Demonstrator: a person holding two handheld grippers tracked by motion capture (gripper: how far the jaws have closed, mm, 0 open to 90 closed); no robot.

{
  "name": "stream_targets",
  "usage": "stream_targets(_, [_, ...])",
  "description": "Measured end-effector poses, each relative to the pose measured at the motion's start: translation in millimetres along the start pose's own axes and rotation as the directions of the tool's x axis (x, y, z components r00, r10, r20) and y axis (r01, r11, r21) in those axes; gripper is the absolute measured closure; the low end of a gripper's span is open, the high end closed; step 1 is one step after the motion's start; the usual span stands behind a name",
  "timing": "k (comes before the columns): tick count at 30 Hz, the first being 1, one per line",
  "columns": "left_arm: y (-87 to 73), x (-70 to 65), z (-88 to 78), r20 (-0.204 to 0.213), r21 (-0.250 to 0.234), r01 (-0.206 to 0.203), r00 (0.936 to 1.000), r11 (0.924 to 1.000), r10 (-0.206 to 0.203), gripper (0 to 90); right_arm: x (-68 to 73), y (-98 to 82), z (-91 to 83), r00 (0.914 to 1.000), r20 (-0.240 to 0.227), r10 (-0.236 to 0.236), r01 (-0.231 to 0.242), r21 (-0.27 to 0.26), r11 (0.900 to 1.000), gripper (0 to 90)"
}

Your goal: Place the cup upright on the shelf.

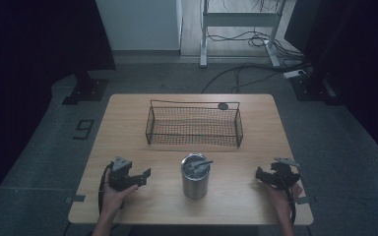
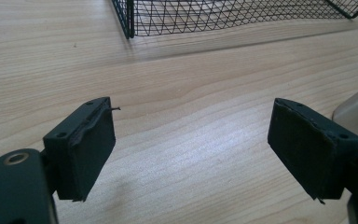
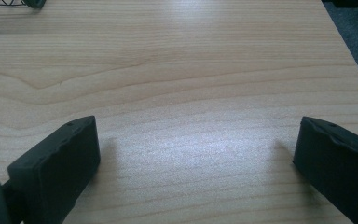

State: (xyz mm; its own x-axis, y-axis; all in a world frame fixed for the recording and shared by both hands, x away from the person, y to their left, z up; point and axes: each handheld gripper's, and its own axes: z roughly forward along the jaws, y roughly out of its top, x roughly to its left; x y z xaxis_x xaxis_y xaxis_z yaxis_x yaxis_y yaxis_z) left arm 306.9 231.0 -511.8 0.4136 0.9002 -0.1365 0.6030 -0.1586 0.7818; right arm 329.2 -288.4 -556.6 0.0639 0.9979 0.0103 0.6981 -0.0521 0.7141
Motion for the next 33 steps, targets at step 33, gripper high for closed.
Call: stream_targets(33, [-1.7, -5.3, -1.2, 0.004, 0.006, -0.005, 1.0000, 1.0000, 0.005, 15.0, -2.6, -2.0, -2.3, 1.0000, -0.004, -0.003, 0.003, -0.010, 1.000, 3.3])
